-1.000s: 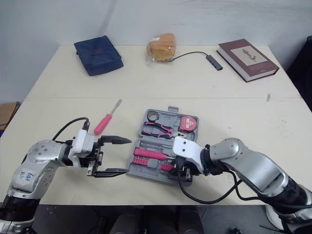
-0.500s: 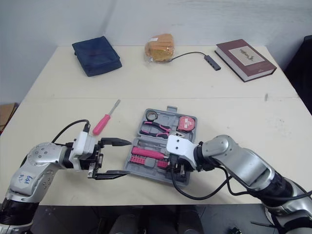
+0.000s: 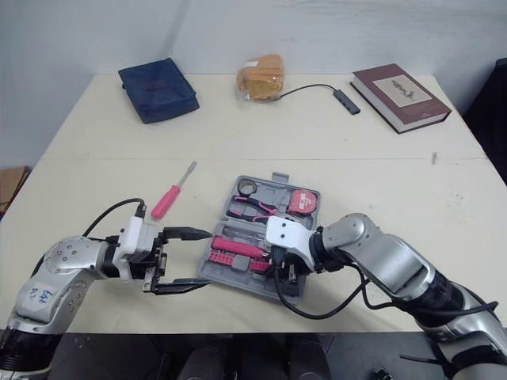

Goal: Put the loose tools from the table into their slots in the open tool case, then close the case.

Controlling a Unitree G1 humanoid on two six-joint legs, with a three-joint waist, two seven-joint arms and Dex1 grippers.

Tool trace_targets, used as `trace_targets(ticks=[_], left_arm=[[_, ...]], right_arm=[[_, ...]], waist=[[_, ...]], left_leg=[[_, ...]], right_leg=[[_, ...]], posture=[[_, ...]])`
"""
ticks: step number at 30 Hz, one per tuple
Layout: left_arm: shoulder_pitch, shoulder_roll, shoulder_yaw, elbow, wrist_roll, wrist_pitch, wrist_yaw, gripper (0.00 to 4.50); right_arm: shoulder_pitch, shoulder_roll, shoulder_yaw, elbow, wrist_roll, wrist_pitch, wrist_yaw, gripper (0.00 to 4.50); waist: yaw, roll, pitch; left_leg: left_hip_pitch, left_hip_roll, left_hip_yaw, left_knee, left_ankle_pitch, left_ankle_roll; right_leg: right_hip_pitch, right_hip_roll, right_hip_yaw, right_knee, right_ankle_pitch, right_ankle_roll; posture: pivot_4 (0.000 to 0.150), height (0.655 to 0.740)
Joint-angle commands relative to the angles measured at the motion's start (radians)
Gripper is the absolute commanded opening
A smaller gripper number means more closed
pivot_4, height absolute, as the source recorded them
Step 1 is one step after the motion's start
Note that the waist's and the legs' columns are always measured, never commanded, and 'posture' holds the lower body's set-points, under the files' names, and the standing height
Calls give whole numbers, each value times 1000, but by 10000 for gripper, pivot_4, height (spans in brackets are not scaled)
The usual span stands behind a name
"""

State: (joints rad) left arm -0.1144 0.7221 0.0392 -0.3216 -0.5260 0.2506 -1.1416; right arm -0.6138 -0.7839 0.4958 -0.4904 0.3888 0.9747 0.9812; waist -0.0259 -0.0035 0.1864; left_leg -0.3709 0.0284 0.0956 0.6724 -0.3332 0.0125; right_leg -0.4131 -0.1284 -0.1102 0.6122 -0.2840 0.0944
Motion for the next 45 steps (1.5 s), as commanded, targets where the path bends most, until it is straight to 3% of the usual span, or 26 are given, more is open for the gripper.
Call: trace_targets(ticks=[1, 20, 33, 34, 39, 45], left_arm=[[-2, 14, 29, -37, -15, -1, 5, 45000], [9, 21, 35, -32, -15, -9, 0, 45000], [20, 12, 30, -31, -11, -20, 3, 45000], [21, 12, 30, -29, -10, -22, 3, 45000], [31, 14, 35, -33, -15, -21, 4, 45000], [33, 12, 40, -30, -16, -17, 7, 45000]], right_arm=[[-30, 24, -43, -33, 55, 50, 15, 7870], [-44, 48, 36, -26, 5, 100, -39, 7870], [-2, 59, -1, -17, 8, 50, -52, 7870], [11, 71, -33, -14, 13, 23, -61, 18171], [58, 49, -129, -31, 55, -135, 26, 41540], [128, 36, -261, 21, 83, -291, 87, 41540]], waist=[[0, 0, 0], [-1, 0, 0], [-1, 0, 0], [0, 0, 0], [0, 0, 0], [1, 0, 0]], left_leg=[[0, 0, 0, 0, 0, 0], [0, 0, 0, 1, 0, 0], [0, 0, 0, 1, 0, 0], [0, 0, 0, 1, 0, 0], [0, 0, 0, 1, -1, 1], [0, 0, 0, 1, -1, 1]], right_leg=[[0, 0, 0, 0, 0, 0], [0, 0, 0, 0, 0, 0], [0, 0, 0, 1, 0, 0], [0, 0, 0, 0, 0, 0], [0, 0, 0, 0, 0, 0], [0, 0, 0, 0, 0, 0]], posture=[[1500, 7400], [1500, 7400], [1500, 7400], [1500, 7400], [1500, 7400], [1500, 7400]])
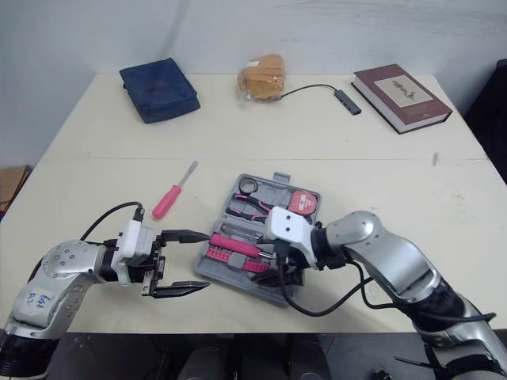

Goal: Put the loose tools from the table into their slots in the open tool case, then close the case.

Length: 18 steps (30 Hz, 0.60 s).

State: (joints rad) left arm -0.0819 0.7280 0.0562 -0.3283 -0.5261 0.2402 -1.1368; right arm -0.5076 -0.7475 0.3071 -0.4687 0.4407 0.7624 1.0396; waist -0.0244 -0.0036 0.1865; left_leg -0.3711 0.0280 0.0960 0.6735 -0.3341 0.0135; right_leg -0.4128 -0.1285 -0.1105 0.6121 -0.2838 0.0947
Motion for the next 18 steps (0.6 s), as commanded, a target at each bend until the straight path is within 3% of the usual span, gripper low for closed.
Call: trace_targets(ticks=[1, 2, 5, 12, 18], left_arm=[[0, 5, 24, -23, -16, -6, 3, 45000], [-2, 2, 29, -18, -16, -7, 7, 45000], [-17, -12, 37, 4, -18, -10, 19, 45000], [-40, -10, 32, 30, -10, -15, 11, 45000], [-54, -2, 34, 32, -9, -3, 14, 45000]], right_arm=[[31, 5, -85, 4, 34, -95, 31, 41540], [49, 31, -115, 16, 51, -129, 28, 41540], [118, 62, -153, 51, 51, -238, 47, 33601], [208, 122, -67, 176, -121, -549, 66, 324], [218, 135, -18, 255, -203, -651, 71, 324]], waist=[[0, 0, 0], [0, 0, 0], [0, 0, 0], [-1, 0, 0], [-1, 0, 0]], left_leg=[[0, 0, 0, 0, 0, 0], [0, 0, 0, 0, 0, 0], [0, 0, 0, 0, 0, 0], [1, 0, 1, 0, 0, 0], [1, 0, 1, 1, 0, 0]], right_leg=[[0, 0, 0, 0, 0, 0], [0, 0, 0, 0, 0, 0], [1, 0, 0, 0, 0, 0], [0, 1, 0, 1, 0, 0], [1, 1, 0, 1, 0, 0]], posture=[[1500, 7400], [1500, 7400], [1500, 7400], [1500, 7400], [1500, 7400]])
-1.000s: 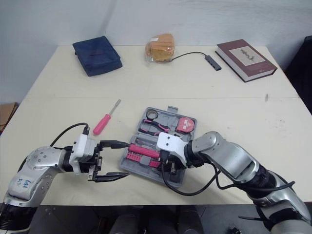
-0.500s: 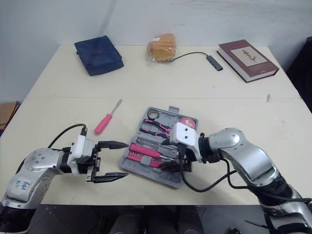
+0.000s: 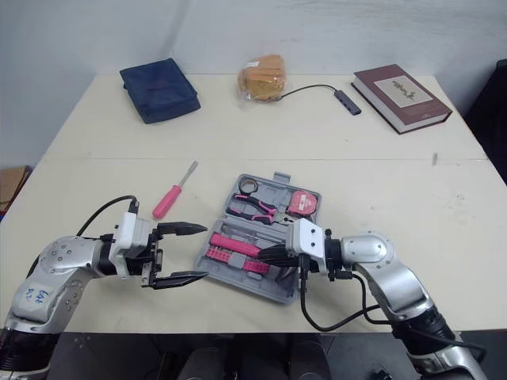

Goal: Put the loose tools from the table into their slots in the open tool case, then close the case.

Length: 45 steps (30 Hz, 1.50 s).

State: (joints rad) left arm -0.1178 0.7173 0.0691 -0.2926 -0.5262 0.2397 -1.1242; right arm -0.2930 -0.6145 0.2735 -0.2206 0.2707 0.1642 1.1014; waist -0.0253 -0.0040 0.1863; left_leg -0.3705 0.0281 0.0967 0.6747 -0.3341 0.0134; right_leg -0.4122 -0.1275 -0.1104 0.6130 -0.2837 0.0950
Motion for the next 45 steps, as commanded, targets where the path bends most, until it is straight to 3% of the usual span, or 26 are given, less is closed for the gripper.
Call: trace_targets(ticks=[1, 13, 18, 22, 23, 25, 27, 31, 34, 41, 45], left_arm=[[-19, 9, 21, -5, -8, -1, 3, 45000], [-18, 24, 41, 19, 2, -11, 5, 45000], [30, 23, 117, 34, -21, 2, 40, 45000], [116, 41, 265, 114, 26, -79, 73, 45000], [140, 51, 304, 145, 36, -104, 70, 45000], [179, 68, 380, 219, 46, -144, 70, 45000], [218, 81, 468, 314, 59, -181, 93, 45000], [267, 79, 564, 411, 60, -203, 132, 45000], [321, 70, 668, 542, 78, -250, 196, 45000], [376, 41, 737, 643, 77, -308, 278, 45000], [336, 26, 704, 560, 36, -279, 272, 45000]], right_arm=[[6, -5, 30, 18, -54, -69, 16, 324], [-5, -23, 97, 67, -196, -126, 9, 324], [8, -8, -83, 29, 2, -193, 27, 324], [72, -99, -272, 1, 128, -207, 71, 324], [97, -143, -318, -18, 184, -122, 81, 324], [138, -180, -431, -33, 262, -19, 35, 6478], [209, -225, -550, 31, 215, -127, 55, 13686], [305, -268, -698, 162, 158, -274, 86, 32390], [363, -325, -867, 456, 67, -466, 27, 44390], [377, -368, -955, 875, 20, -694, -52, 44390], [359, -332, -939, 839, 58, -686, -85, 44390]], waist=[[0, 0, 0], [-1, -1, -1], [0, -1, 0], [2, -1, 0], [2, -1, 0], [2, -1, 0], [2, -1, 0], [3, -1, 0], [4, -1, 0], [-2, -1, -1], [-3, -1, -1]], left_leg=[[0, 0, 0, 0, 0, 0], [2, 1, 0, 1, 0, 0], [1, 1, -1, 2, 0, 0], [0, 0, 0, 2, -1, 1], [1, 1, 0, 2, -1, 1], [1, 1, 0, 1, -2, 1], [1, 1, -1, 1, -2, 1], [1, 1, 0, 1, -7, 6], [1, 1, 1, 2, -8, 7], [4, 1, 3, 0, -9, 5], [5, 2, 4, 0, -12, 1]], right_leg=[[0, 0, 0, 0, 0, 0], [1, 0, 0, 0, 0, 0], [1, 0, 0, 0, 0, 0], [1, -1, 0, 0, 0, 0], [1, -1, 0, -1, 0, 0], [1, -1, 0, -1, 0, 0], [1, -1, 0, -1, 0, 0], [1, -2, 0, -1, 0, 0], [2, -2, 0, -2, 0, 1], [2, -3, 1, -3, 0, 1], [2, -3, 6, -1, 1, 0]], posture=[[1500, 7400], [1500, 7400], [1500, 7400], [1500, 7400], [1500, 7400], [1500, 7400], [1500, 7400], [1500, 7400], [1500, 7400], [1500, 7400], [1500, 7400]])
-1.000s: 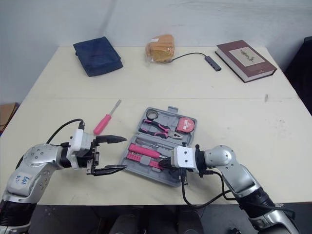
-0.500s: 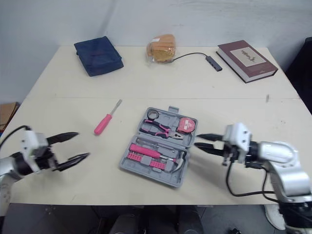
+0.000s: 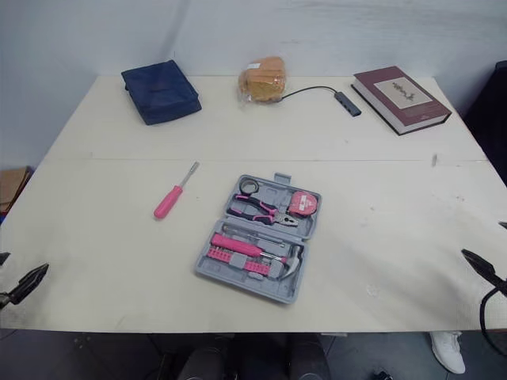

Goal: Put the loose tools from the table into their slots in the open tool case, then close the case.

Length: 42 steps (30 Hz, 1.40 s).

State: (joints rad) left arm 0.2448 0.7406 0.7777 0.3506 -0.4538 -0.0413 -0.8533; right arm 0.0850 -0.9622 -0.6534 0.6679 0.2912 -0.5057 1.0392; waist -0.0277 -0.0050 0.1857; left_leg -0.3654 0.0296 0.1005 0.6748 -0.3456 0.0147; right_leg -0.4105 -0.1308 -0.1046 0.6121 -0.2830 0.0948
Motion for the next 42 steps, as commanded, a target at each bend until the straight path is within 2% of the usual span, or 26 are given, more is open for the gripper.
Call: trace_targets(ticks=[1, 4, 6, 8, 10, 13, 16, 19, 25, 33, 36, 42], left_arm=[[-37, -2, -17, -99, -38, 8, 5, 45000], [-93, -18, -72, -172, -48, 46, 21, 45000], [-144, -27, -114, -231, -70, 42, -7, 45000], [-262, -20, -196, -285, -75, 112, 31, 45000], [-341, -15, -261, -308, -54, 192, 84, 45000], [-432, -7, -368, -328, 15, 328, 177, 45000], [-540, -15, -433, -327, 17, 499, 266, 45000], [-582, -13, -488, -333, 11, 612, 269, 45000], [-673, -73, -618, -262, 97, 695, 332, 45000], [-707, -140, -668, -193, 157, 725, 377, 45000], [-714, -152, -671, -180, 167, 704, 371, 37068], [-732, -163, -690, -155, 191, 658, 346, 10255]], right_arm=[[-21, 25, -5, -70, 44, -9, -29, 44390], [-42, 51, 25, -137, 65, 42, -40, 44390], [-54, 73, 47, -218, 123, 187, -49, 44390], [-62, 107, 83, -395, 232, 358, -57, 44390], [-77, 145, 98, -517, 295, 408, -65, 44390], [-100, 216, 115, -657, 378, 412, -38, 44390], [-114, 247, 171, -733, 342, 393, -33, 44390], [-135, 260, 208, -757, 312, 360, -12, 44390], [-181, 276, 325, -865, 326, 374, 46, 44390], [-177, 288, 360, -889, 322, 375, 65, 44390], [-165, 295, 364, -902, 319, 373, 63, 45000], [-141, 287, 369, -919, 314, 371, 78, 45000]], waist=[[0, 0, 0], [0, 2, -1], [1, 2, -1], [3, 2, -1], [5, 2, -1], [8, 3, -1], [9, 2, -1], [7, 1, -1], [10, 1, 0], [28, 0, 0], [30, 0, 0], [35, 0, 0]], left_leg=[[0, 1, -1, 0, 0, -1], [0, 0, -1, 0, 1, -2], [0, 0, -1, -1, 5, -6], [-1, 0, -1, 0, 6, -3], [-2, 0, -3, 1, 8, -3], [-2, 0, -4, 1, 8, -3], [-3, -1, -2, 1, 8, -2], [-3, -1, 0, 2, 8, -1], [-3, -1, 1, 5, 8, 0], [-3, -1, 2, 7, 8, 0], [-3, 0, 2, 7, 8, 0], [-3, -1, 2, 7, 8, 0]], right_leg=[[0, 0, 1, 0, 0, -1], [0, 0, 3, 0, 0, -1], [0, 0, 3, 0, 0, -1], [0, 0, 3, 0, 0, -1], [0, 0, 2, 1, 1, -1], [0, 1, 1, 3, 1, -1], [0, 2, -2, 6, 1, 0], [-1, 3, -3, 6, 2, 1], [-1, 4, -2, 8, 2, 1], [-1, 9, -1, 8, 2, 1], [-1, 9, -1, 8, 2, 1], [-1, 9, -1, 8, 2, 1]], posture=[[1500, 7400], [1500, 7400], [1500, 7400], [1500, 7400], [1500, 7400], [1500, 7400], [1500, 7400], [1500, 7400], [1500, 7400], [1500, 7400], [1500, 7400], [1500, 7400]])
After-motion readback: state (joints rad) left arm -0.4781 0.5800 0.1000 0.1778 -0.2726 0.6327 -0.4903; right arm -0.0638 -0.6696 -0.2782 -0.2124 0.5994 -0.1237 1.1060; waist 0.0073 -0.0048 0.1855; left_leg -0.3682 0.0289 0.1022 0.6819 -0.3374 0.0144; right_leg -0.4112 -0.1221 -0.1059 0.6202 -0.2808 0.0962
